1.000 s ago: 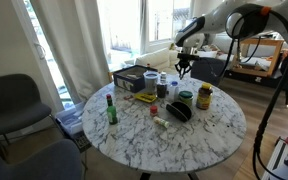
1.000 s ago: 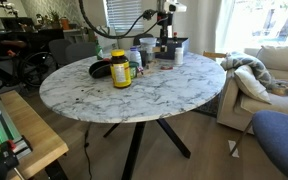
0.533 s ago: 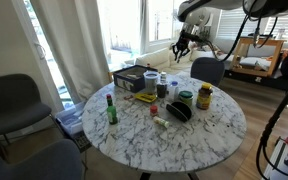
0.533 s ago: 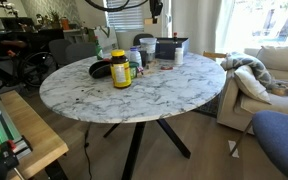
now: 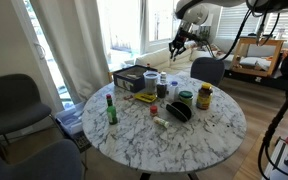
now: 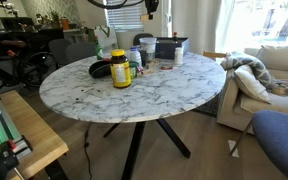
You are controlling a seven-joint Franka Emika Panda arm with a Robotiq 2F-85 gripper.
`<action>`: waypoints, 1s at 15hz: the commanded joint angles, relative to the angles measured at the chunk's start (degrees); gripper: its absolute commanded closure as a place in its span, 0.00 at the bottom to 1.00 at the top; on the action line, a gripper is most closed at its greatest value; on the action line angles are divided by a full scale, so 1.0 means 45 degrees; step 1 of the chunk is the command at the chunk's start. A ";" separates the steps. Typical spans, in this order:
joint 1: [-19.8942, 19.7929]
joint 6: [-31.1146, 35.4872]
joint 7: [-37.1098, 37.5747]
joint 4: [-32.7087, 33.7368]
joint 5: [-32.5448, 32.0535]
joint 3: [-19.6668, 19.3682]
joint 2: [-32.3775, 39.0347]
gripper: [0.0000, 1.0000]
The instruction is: Move one block closer to the green bottle
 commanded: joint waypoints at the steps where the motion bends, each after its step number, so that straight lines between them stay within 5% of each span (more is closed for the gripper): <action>1: 0.0677 0.0909 -0.1276 -0.1888 0.0607 0.0681 -0.2218 0.96; 6: 0.1762 0.0531 -0.3216 -0.3439 0.1378 0.1512 -0.4622 0.96; 7: 0.1803 0.0102 -0.3727 -0.3305 0.1913 0.1584 -0.4715 0.96; 8: 0.2069 0.0310 -0.2604 -0.2287 0.1156 0.1225 -0.3872 0.82; 12: 0.2235 0.0138 -0.3276 -0.2865 0.1576 0.1277 -0.4558 0.82; 13: 0.2532 0.0813 -0.2900 -0.3417 0.0434 0.1260 -0.4751 0.96; 15: 0.3301 0.2299 -0.2264 -0.4934 -0.1338 0.1449 -0.5518 0.96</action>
